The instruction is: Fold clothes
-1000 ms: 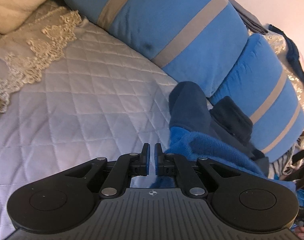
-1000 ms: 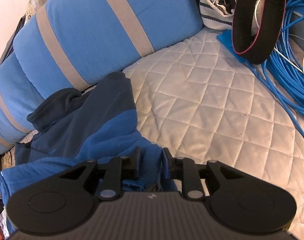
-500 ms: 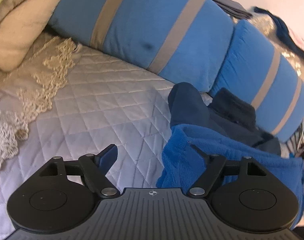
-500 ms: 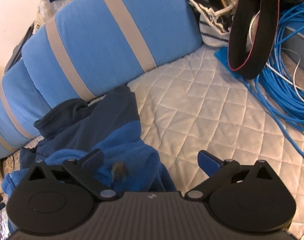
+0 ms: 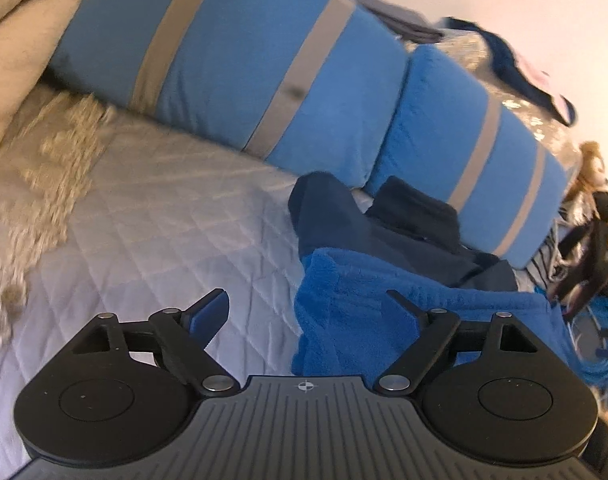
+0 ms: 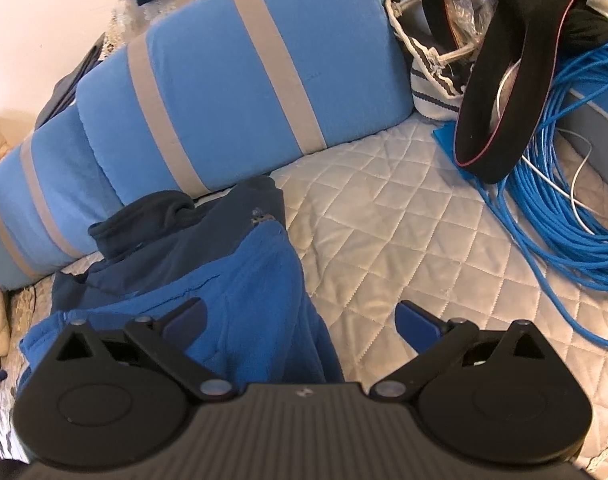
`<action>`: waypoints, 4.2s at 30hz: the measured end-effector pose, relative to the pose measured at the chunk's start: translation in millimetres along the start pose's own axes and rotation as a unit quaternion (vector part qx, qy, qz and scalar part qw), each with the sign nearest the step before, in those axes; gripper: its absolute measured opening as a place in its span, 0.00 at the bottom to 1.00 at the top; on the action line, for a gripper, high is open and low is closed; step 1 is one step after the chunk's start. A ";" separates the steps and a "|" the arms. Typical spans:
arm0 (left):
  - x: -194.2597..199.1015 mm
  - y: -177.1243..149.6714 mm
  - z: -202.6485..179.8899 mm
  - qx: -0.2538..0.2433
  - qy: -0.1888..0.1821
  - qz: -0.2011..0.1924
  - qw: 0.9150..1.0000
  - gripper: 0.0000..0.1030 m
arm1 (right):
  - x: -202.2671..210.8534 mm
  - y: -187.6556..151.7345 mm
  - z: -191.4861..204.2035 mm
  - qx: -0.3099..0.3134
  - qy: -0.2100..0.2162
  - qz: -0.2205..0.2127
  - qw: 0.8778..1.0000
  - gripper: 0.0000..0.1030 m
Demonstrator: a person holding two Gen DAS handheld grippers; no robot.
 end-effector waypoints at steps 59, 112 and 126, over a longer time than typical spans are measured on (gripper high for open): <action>-44.6 19.4 -15.0 -0.106 -0.015 0.016 0.994 0.13 | 0.2 -36.4 4.7 0.015 -0.006 0.041 0.999 1.00; -103.3 61.2 -81.9 -0.274 -0.165 0.211 0.924 0.10 | -1.2 -51.3 35.9 0.067 0.028 0.048 0.996 1.00; -111.7 49.8 -84.9 -0.261 -0.144 0.199 0.933 0.10 | -73.4 36.1 -8.4 0.010 0.115 0.027 0.993 0.89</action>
Point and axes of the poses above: each gripper's, at about its wrist camera, not at the fingertips, and x roughly against the way its jaws point, z to its left, y to its top, the point moved 5 cm from there along -x, roughly the way its jaws point, and after that the axes turned 13 degrees about -x, right-handed, at the moved point
